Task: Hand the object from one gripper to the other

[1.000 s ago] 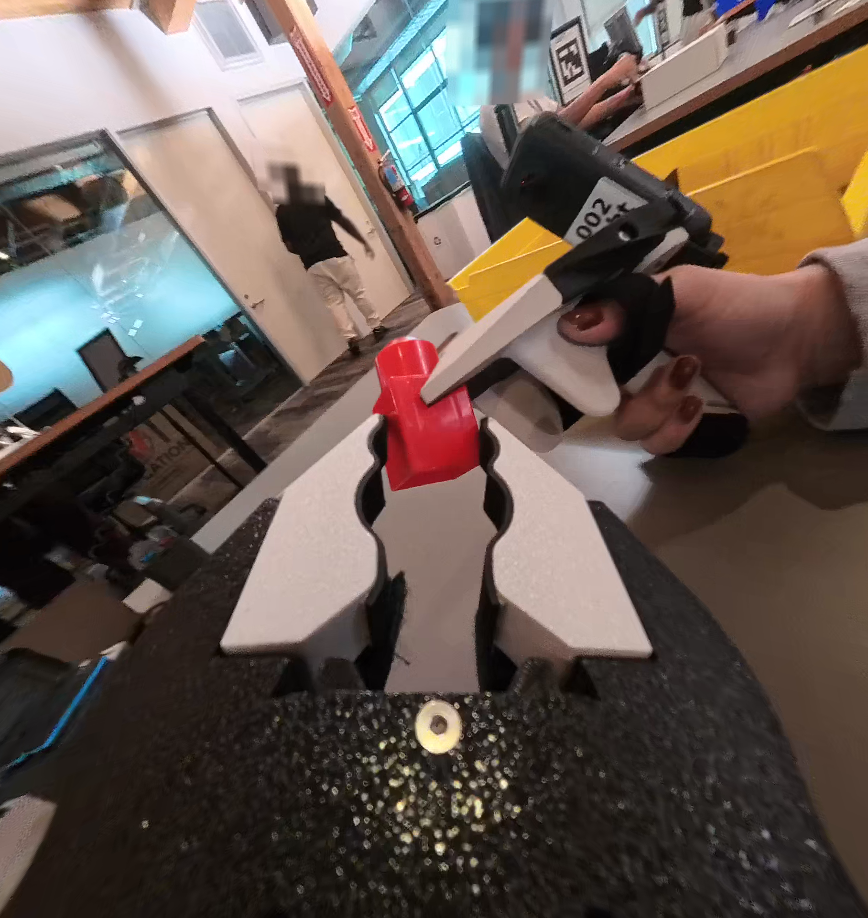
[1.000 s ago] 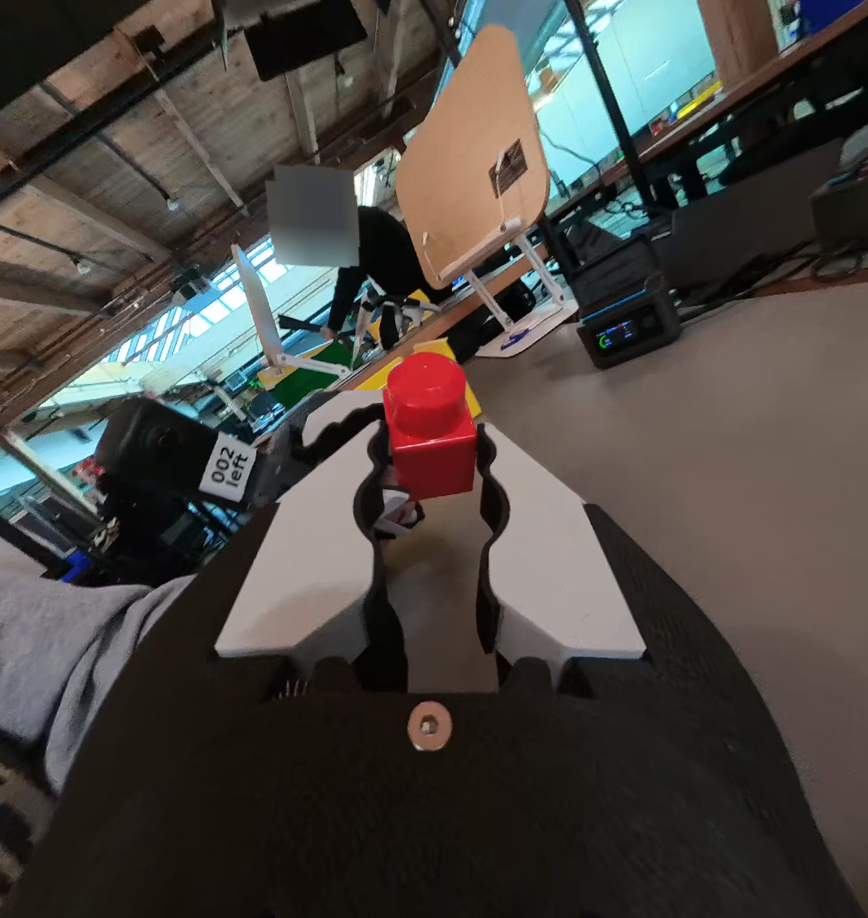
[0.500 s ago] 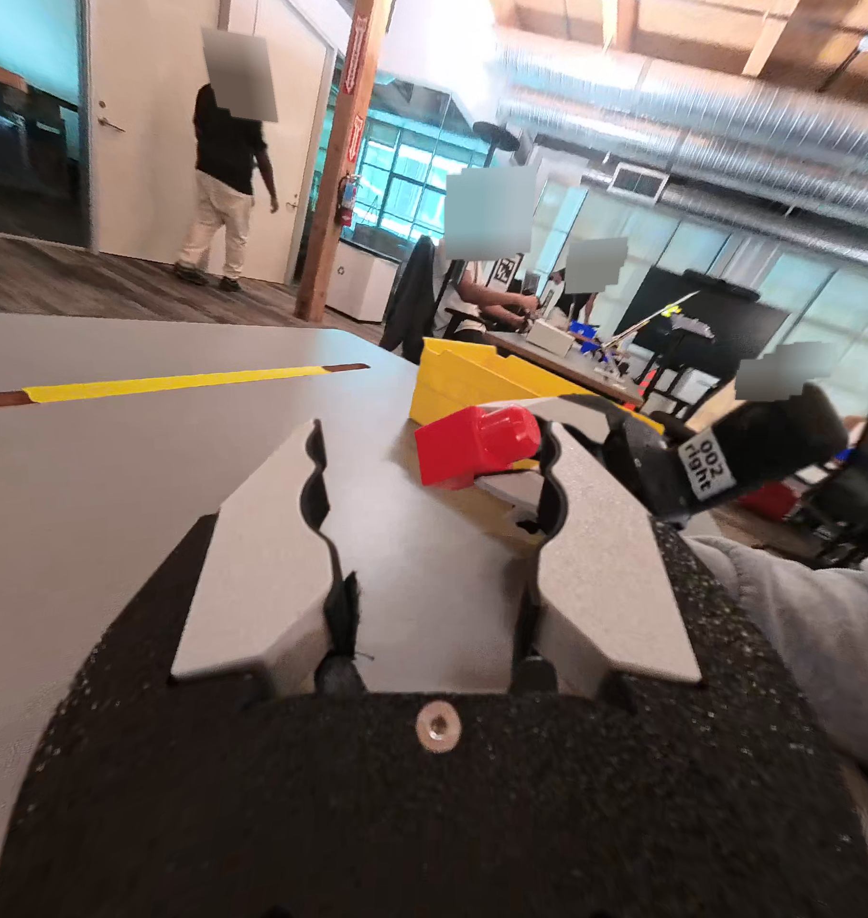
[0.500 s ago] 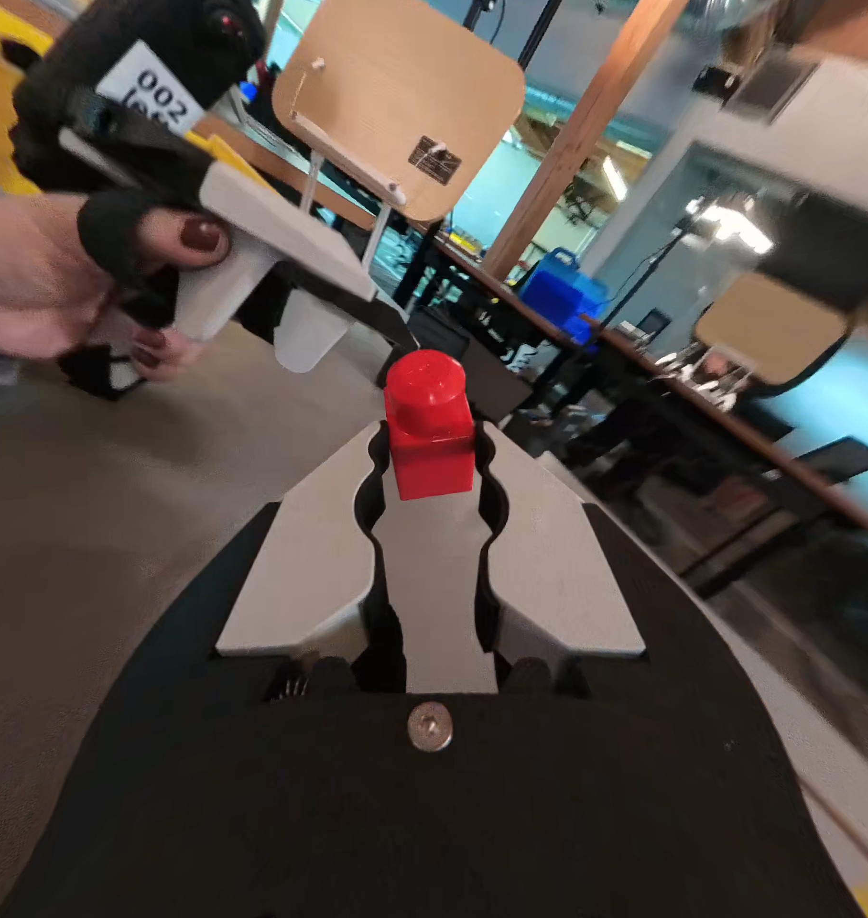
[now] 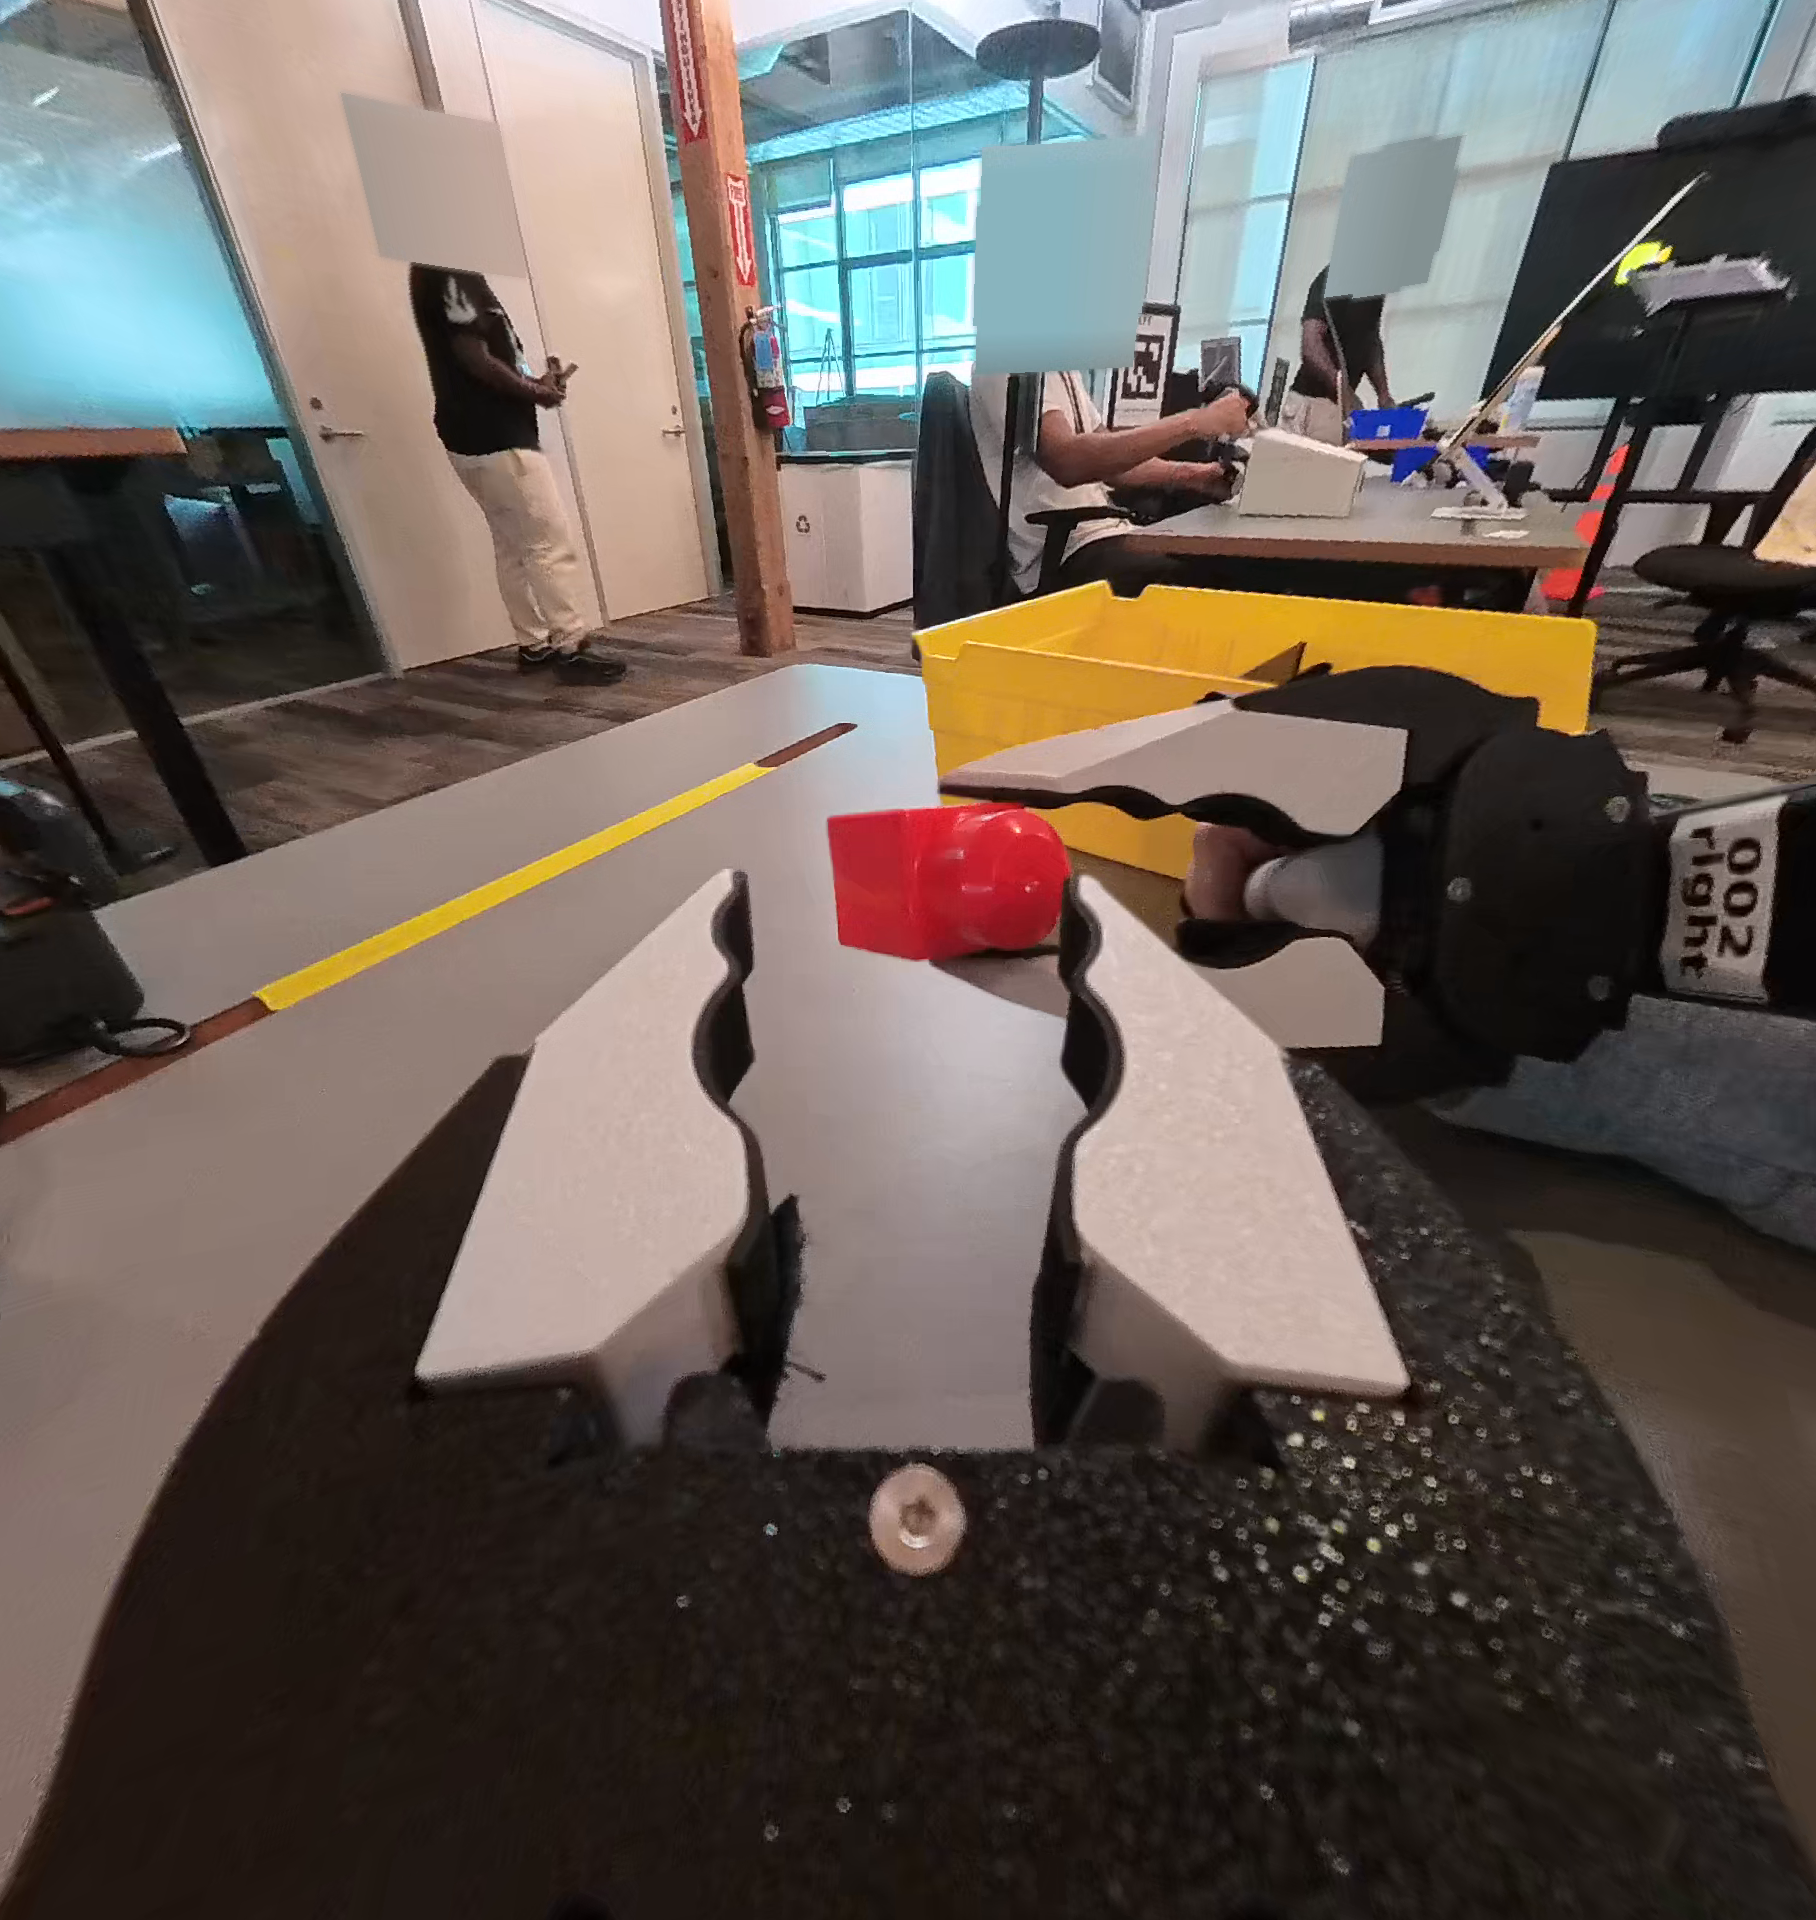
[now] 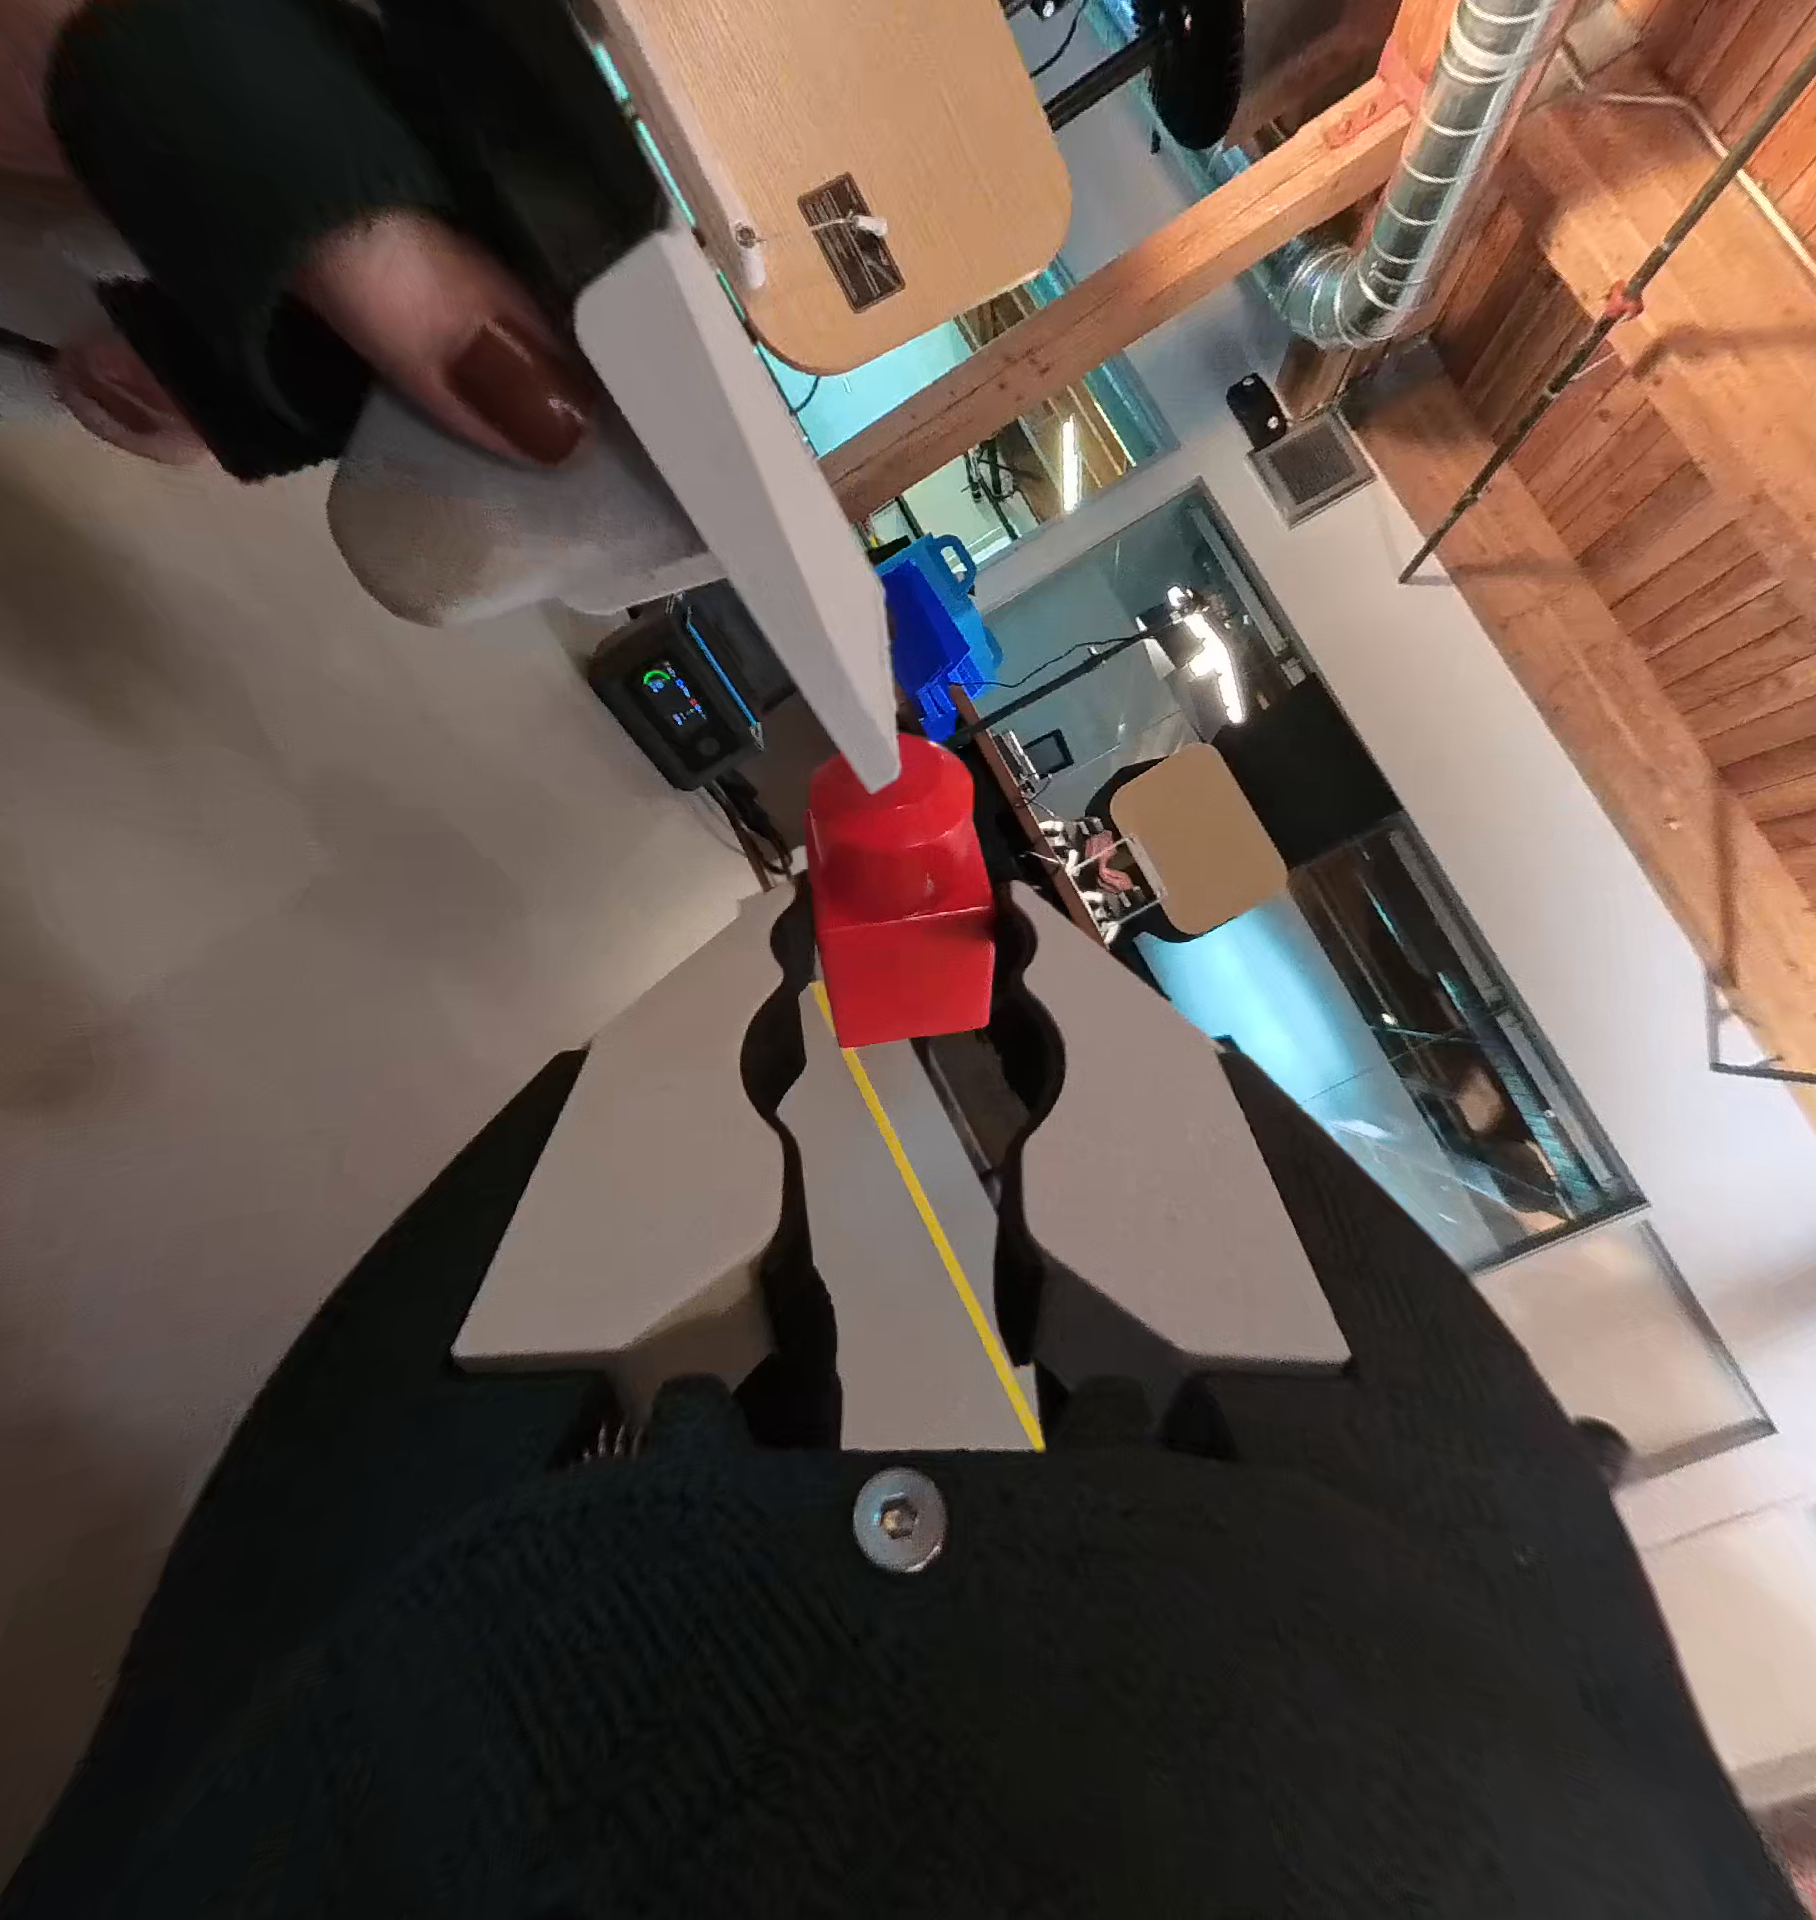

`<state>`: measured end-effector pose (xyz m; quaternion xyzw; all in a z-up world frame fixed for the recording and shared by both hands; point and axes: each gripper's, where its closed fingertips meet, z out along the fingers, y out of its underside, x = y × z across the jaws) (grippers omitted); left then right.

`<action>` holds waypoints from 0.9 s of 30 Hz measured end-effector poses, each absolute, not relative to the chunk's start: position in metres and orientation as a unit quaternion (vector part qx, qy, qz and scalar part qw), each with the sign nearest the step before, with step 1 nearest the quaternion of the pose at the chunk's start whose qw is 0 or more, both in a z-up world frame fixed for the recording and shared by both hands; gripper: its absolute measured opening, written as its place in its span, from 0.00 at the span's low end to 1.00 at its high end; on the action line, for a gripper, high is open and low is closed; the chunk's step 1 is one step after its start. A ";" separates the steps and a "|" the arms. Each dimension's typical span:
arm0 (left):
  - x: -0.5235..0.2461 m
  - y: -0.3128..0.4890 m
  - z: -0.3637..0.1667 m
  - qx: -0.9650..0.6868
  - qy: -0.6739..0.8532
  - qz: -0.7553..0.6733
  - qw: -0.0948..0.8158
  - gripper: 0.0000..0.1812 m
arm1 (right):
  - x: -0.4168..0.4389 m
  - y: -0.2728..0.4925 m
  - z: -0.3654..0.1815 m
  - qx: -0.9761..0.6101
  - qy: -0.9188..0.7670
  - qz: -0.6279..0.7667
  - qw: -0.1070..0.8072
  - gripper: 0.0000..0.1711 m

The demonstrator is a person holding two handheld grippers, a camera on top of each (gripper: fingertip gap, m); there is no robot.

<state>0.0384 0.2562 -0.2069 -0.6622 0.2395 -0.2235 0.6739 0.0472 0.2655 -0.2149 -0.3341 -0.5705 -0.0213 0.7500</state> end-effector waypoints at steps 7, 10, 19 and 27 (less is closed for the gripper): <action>0.041 0.257 -0.210 -0.667 0.249 -0.202 0.673 0.30 | 0.047 0.268 -0.213 -0.316 -0.568 -0.066 0.757 0.19; 0.044 0.256 -0.209 -0.665 0.251 -0.204 0.673 0.28 | 0.046 0.268 -0.216 -0.303 -0.577 -0.098 0.752 0.19; 0.053 0.263 -0.221 -0.699 0.238 -0.178 0.650 0.23 | 0.040 0.271 -0.221 -0.273 -0.594 -0.171 0.737 0.19; 0.043 0.274 -0.233 -0.721 0.218 -0.131 0.644 0.18 | 0.032 0.262 -0.223 -0.269 -0.600 -0.143 0.740 0.19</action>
